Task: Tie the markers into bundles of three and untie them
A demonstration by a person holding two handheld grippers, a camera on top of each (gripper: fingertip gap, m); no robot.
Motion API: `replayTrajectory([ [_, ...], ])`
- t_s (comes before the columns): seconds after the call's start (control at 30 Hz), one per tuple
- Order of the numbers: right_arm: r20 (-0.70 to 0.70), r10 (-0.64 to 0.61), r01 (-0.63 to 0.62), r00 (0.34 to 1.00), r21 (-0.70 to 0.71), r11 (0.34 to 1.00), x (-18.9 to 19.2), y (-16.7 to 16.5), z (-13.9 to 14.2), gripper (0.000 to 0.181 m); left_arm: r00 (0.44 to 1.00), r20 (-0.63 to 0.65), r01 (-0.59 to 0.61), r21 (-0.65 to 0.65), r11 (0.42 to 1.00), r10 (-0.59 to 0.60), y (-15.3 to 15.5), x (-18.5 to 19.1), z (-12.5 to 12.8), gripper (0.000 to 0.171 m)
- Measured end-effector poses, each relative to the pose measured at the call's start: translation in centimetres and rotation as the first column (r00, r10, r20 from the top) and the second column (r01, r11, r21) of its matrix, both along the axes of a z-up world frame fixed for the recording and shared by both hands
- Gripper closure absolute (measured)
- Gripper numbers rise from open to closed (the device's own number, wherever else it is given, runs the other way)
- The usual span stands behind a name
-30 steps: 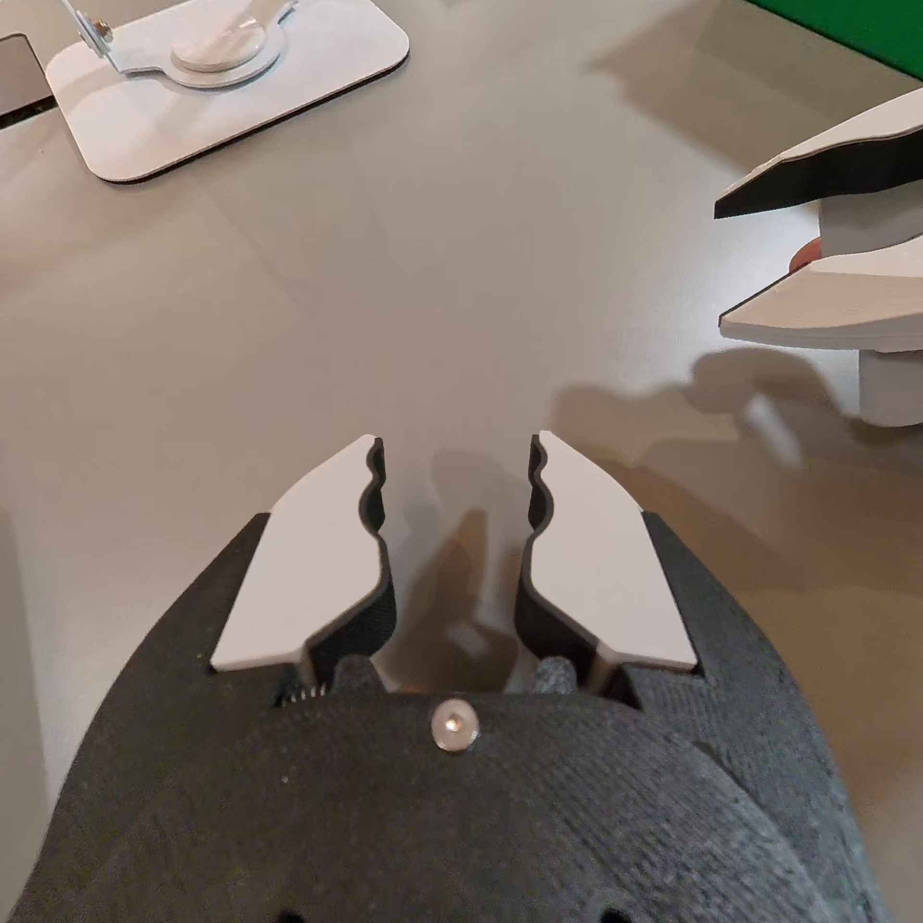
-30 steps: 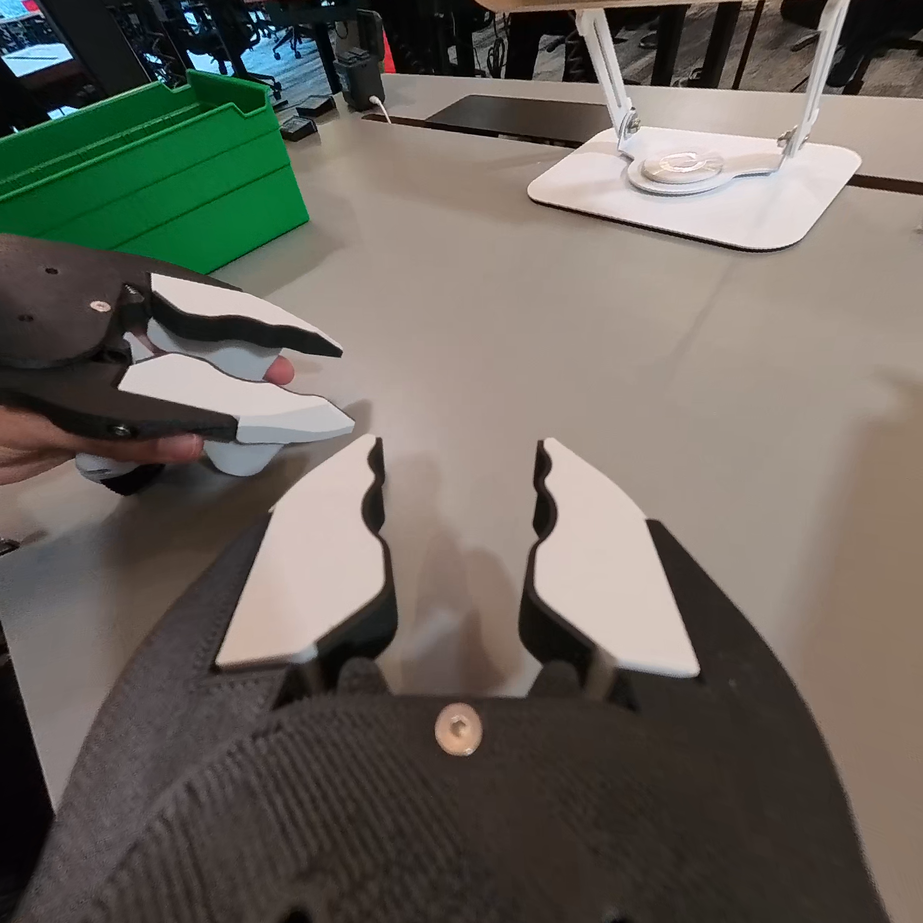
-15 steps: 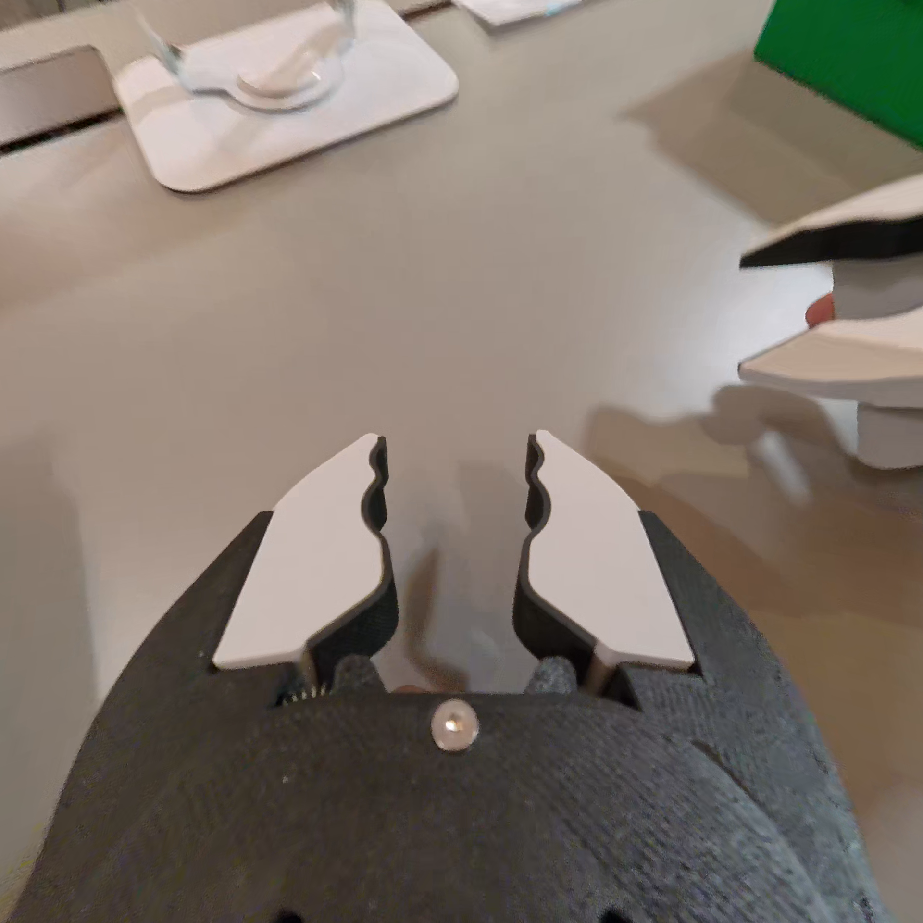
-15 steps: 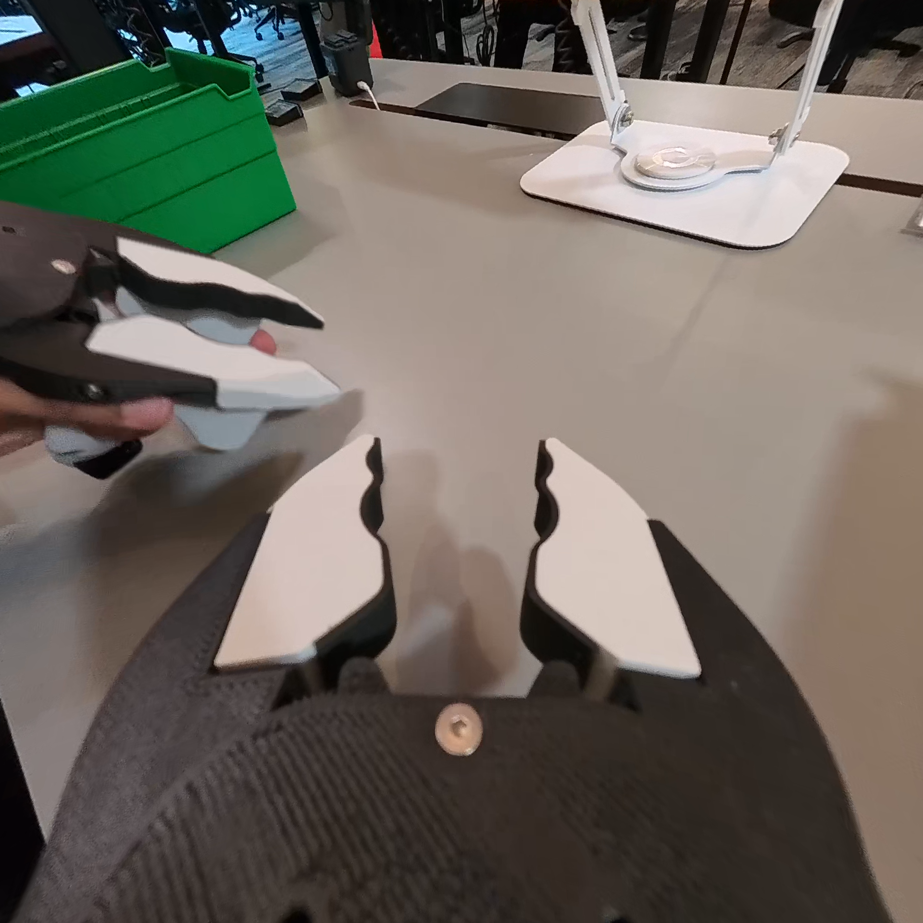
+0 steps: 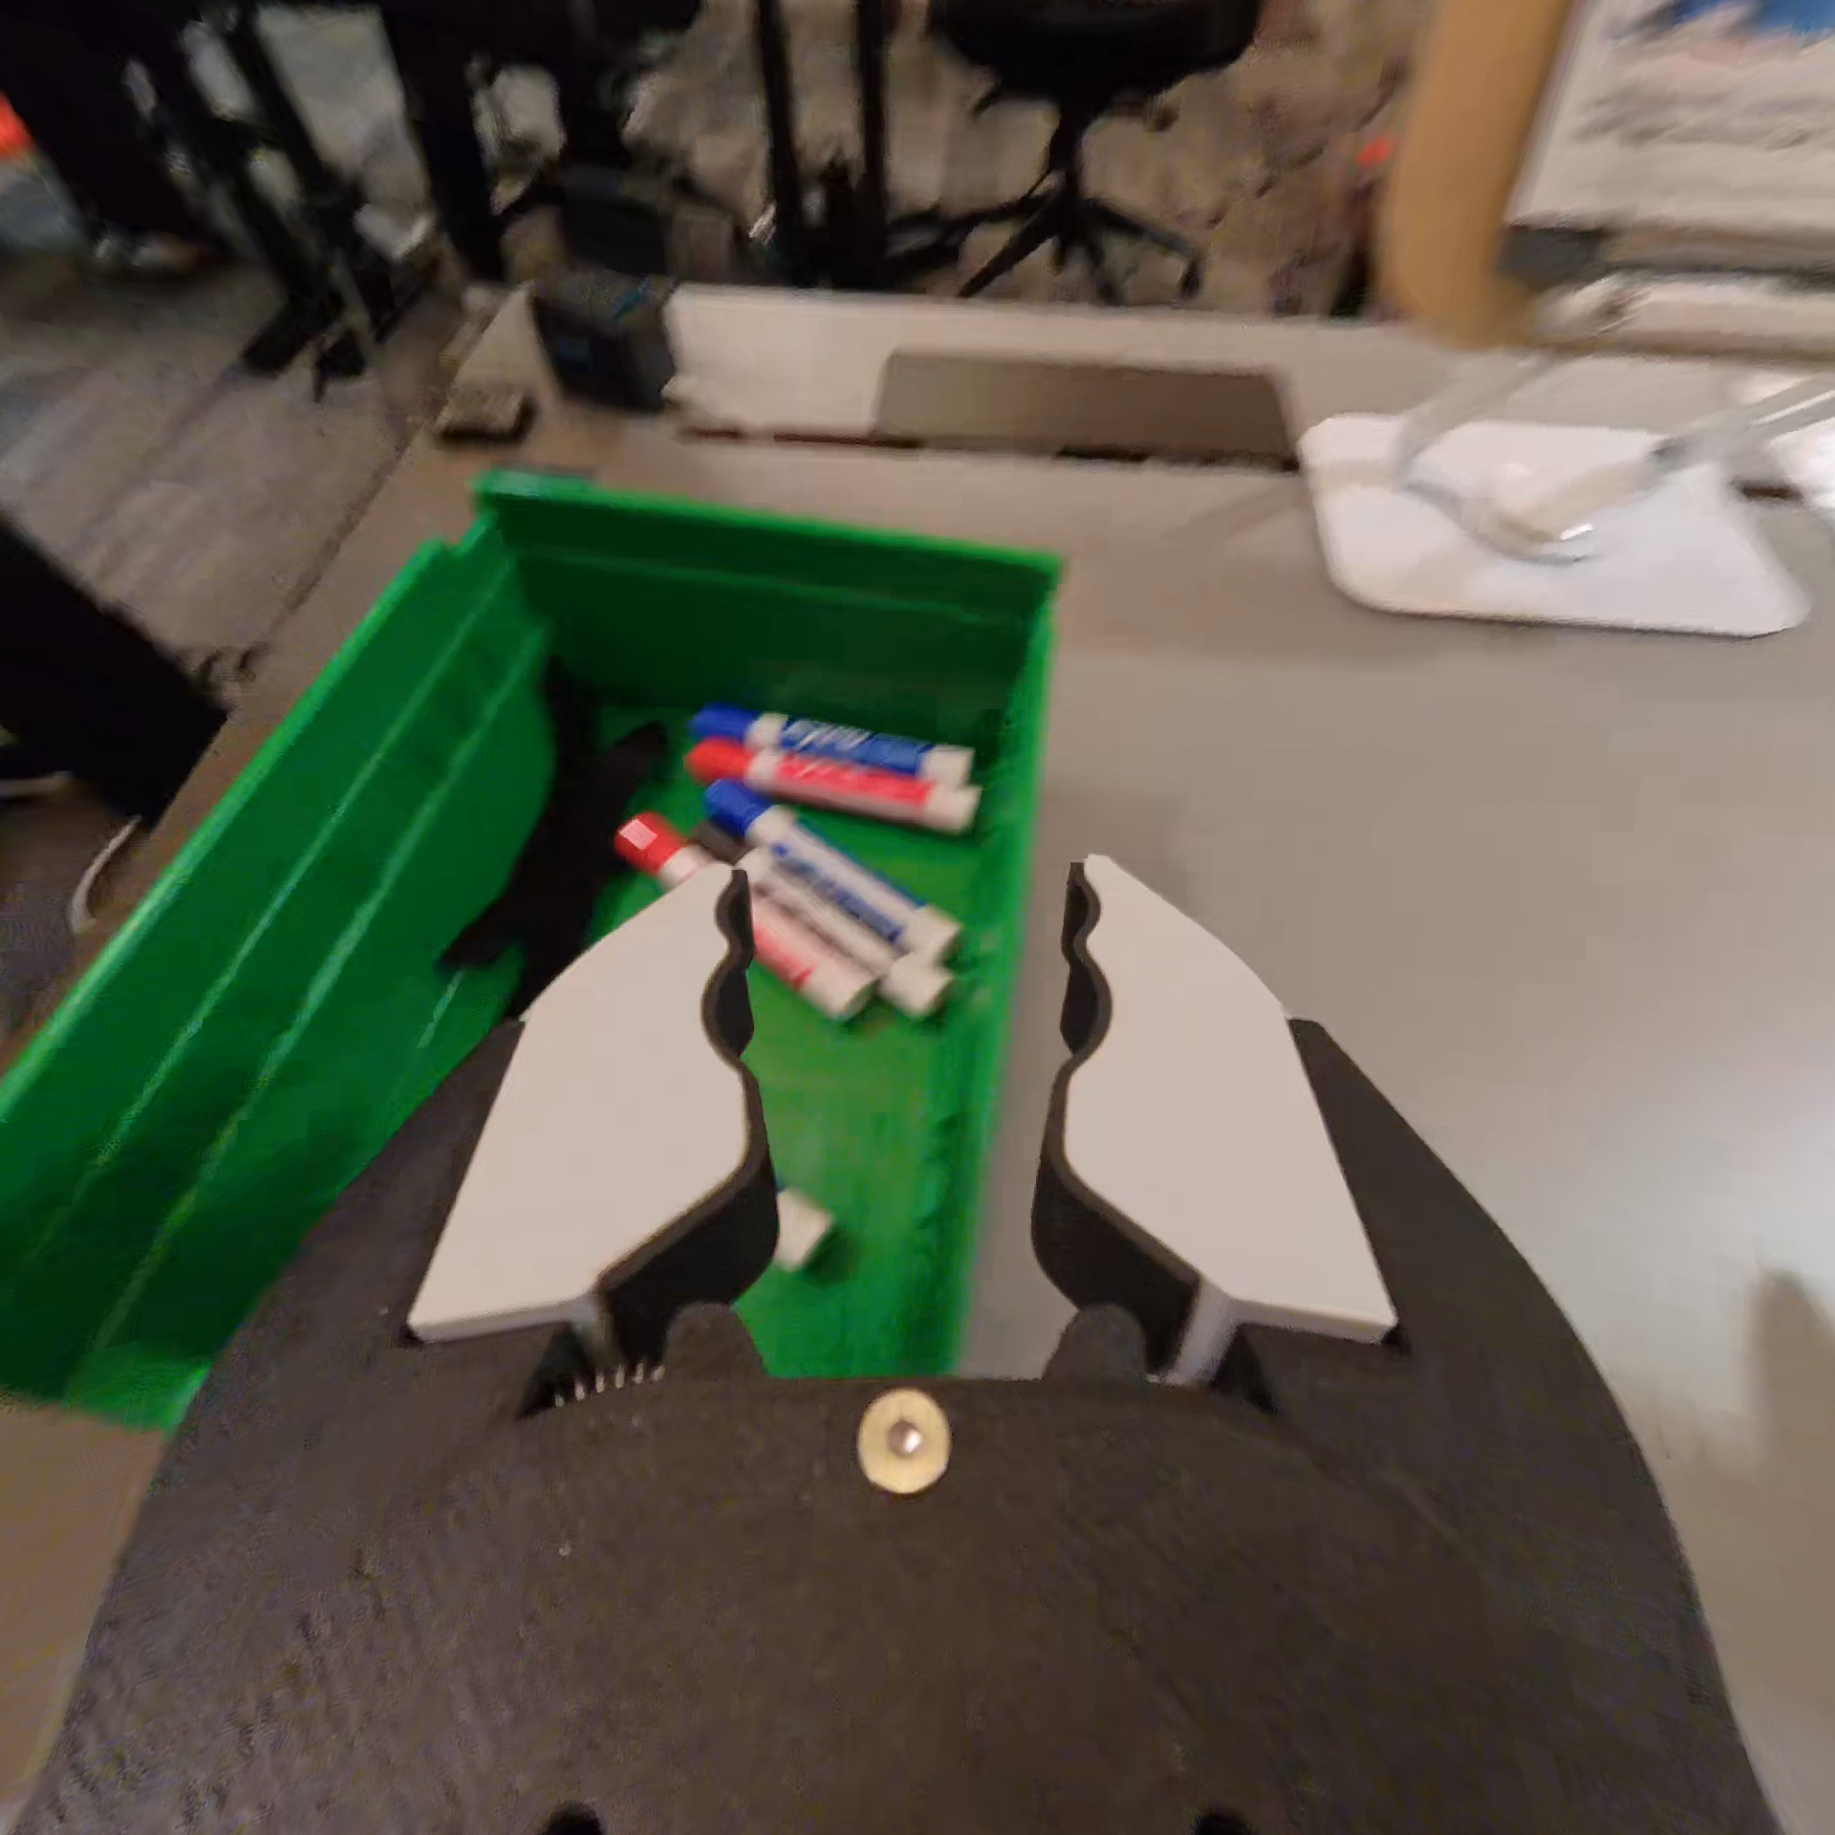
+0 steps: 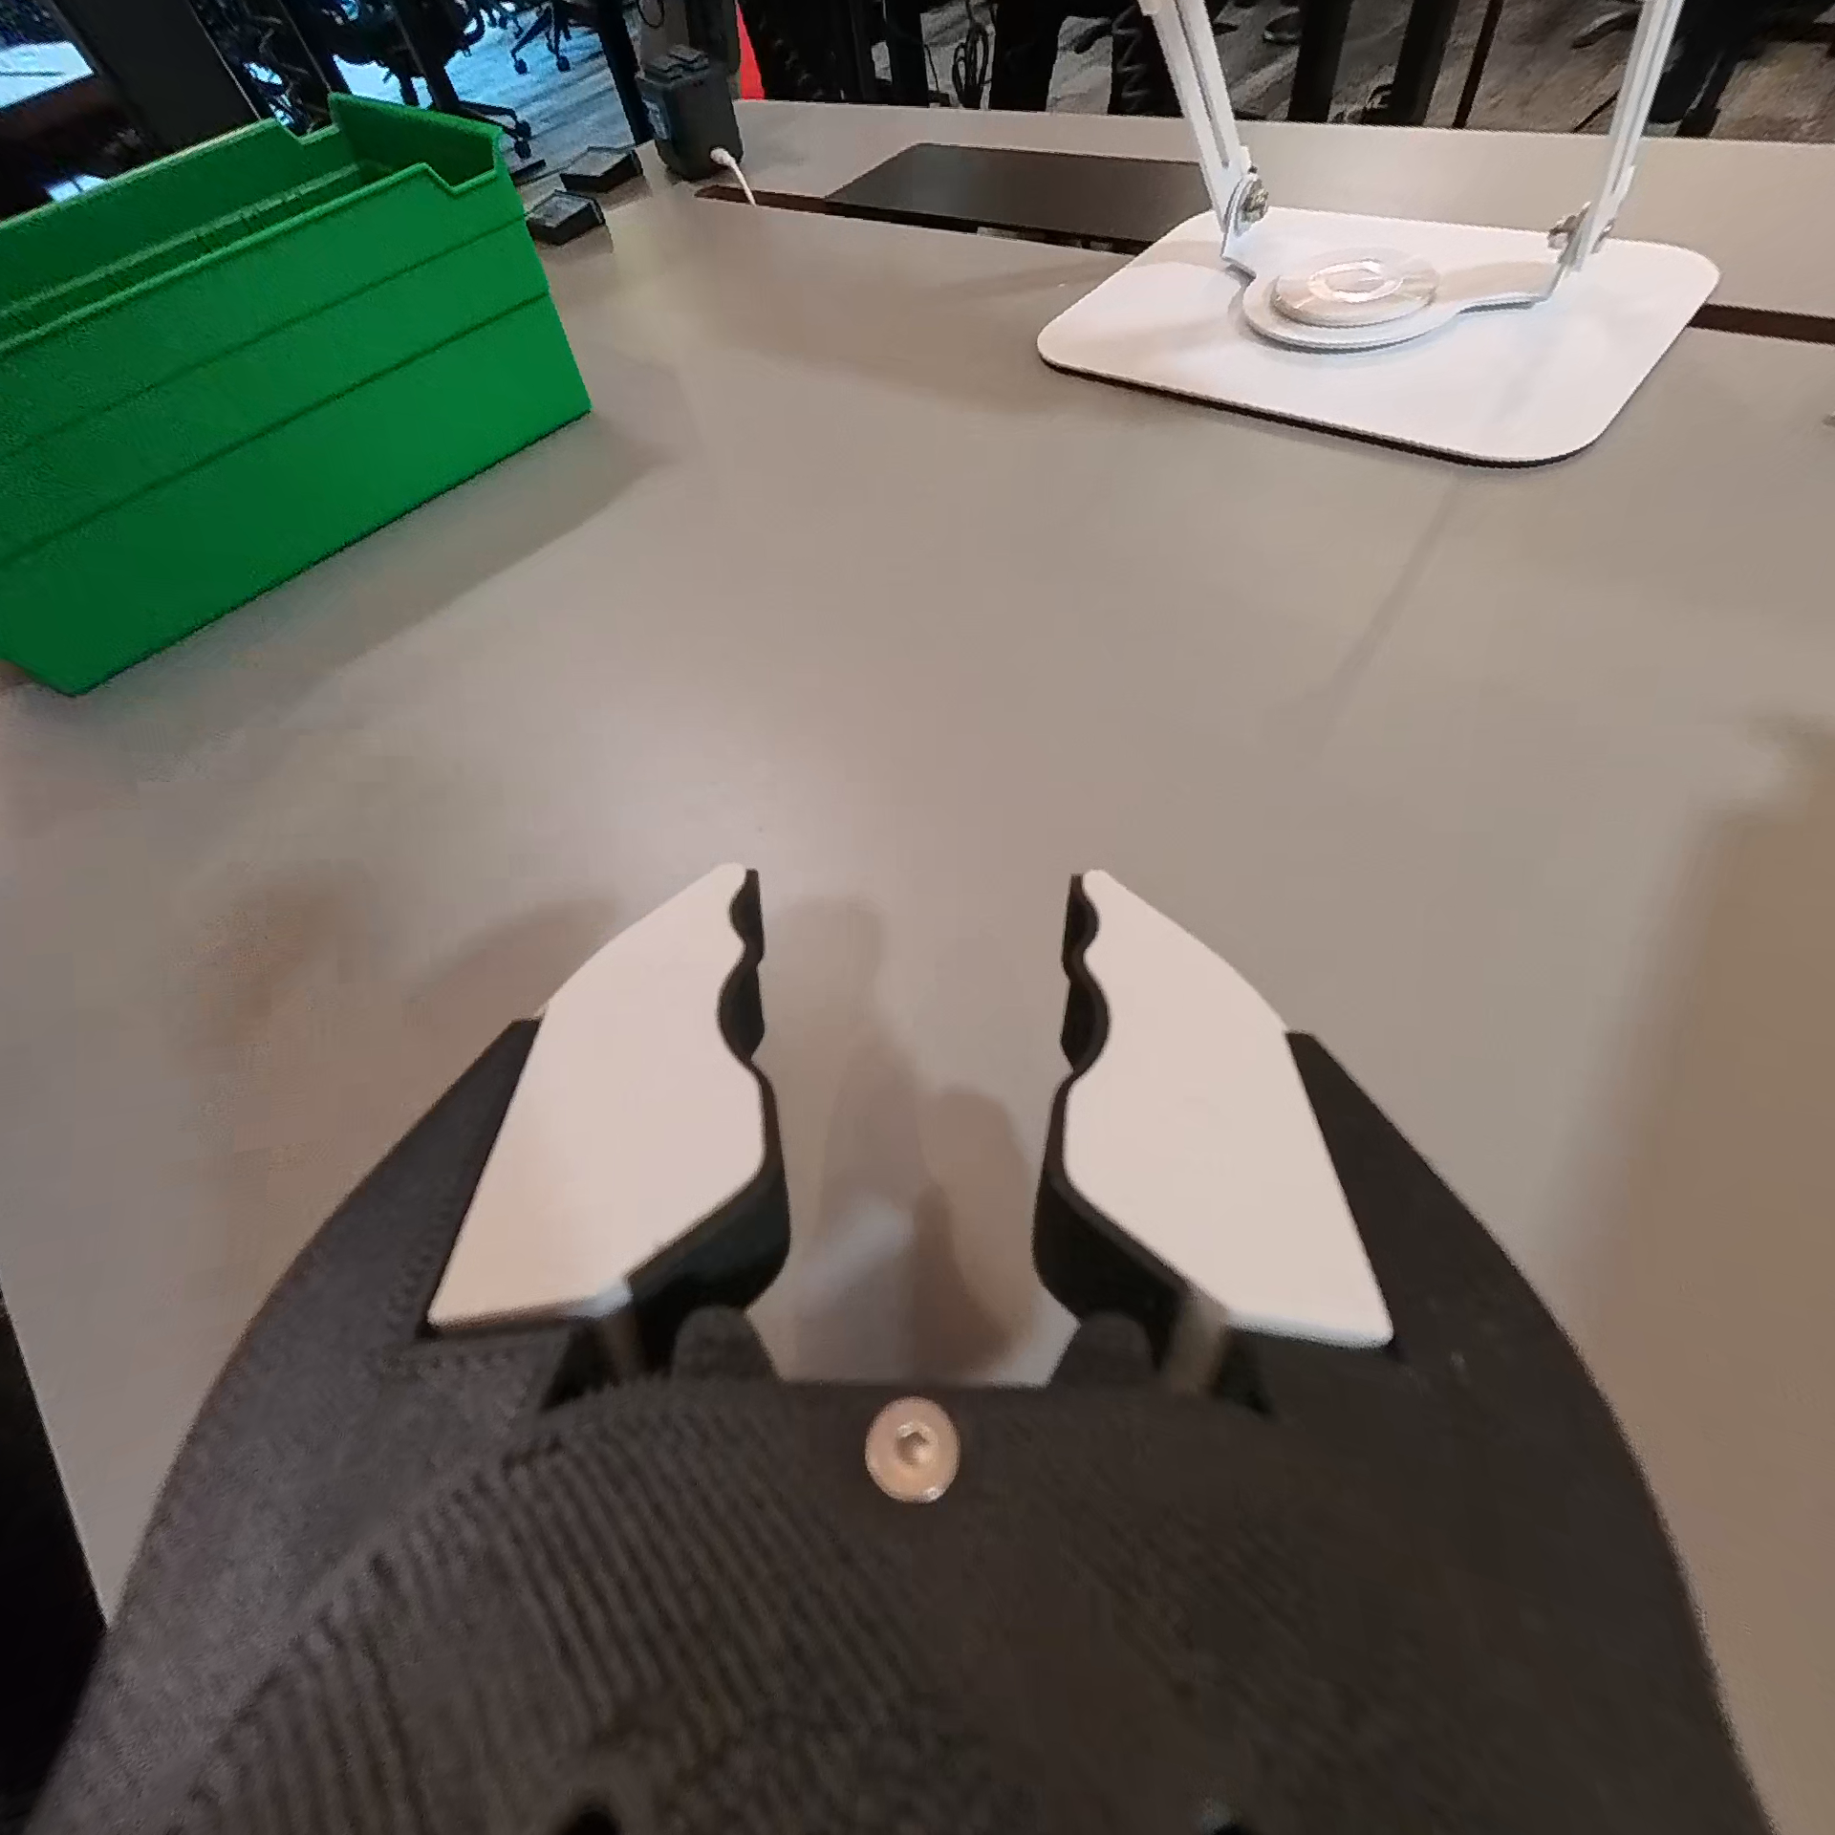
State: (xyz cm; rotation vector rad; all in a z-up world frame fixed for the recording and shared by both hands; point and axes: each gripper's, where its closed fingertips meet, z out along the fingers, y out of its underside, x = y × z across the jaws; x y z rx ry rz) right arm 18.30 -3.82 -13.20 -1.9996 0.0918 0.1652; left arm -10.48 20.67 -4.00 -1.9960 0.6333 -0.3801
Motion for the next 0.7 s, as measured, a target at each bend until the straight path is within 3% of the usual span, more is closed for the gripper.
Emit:
replayTrajectory([
  [0.13, -0.006, 0.002, -0.002, 1.000, -0.005, 1.000, 0.0, 0.0, -0.1, 0.122, 0.982, -0.132, -0.154, -0.150, 0.977, 0.134, 2.5, -6.0, -5.7, 0.111],
  [0.23, -0.010, 0.003, -0.004, 1.000, -0.011, 1.000, 0.0, 0.1, -0.2, 0.123, 0.973, -0.158, -0.198, -0.195, 0.961, 0.168, 3.1, -7.7, -7.7, 0.113],
  [0.4, -0.030, 0.008, -0.008, 1.000, -0.020, 1.000, 0.0, 0.1, -0.3, 0.123, 0.949, -0.313, -0.126, -0.284, 0.951, 0.032, 2.5, -7.8, -10.6, 0.138],
  [0.47, -0.038, 0.007, -0.008, 0.999, -0.020, 1.000, 0.1, 0.1, -0.3, 0.123, 0.919, -0.395, -0.144, -0.316, 0.938, 0.008, 2.4, -8.2, -12.0, 0.137],
  [0.57, -0.044, 0.009, -0.010, 0.999, -0.022, 1.000, 0.1, 0.1, -0.4, 0.124, 0.886, -0.453, -0.129, -0.445, 0.886, -0.098, 1.4, -8.1, -14.1, 0.122],
  [0.7, -0.035, 0.014, -0.015, 0.999, -0.022, 1.000, -0.1, 0.1, -0.4, 0.124, 0.901, -0.399, -0.077, -0.535, 0.841, -0.171, 1.4, -7.4, -14.6, 0.133],
])
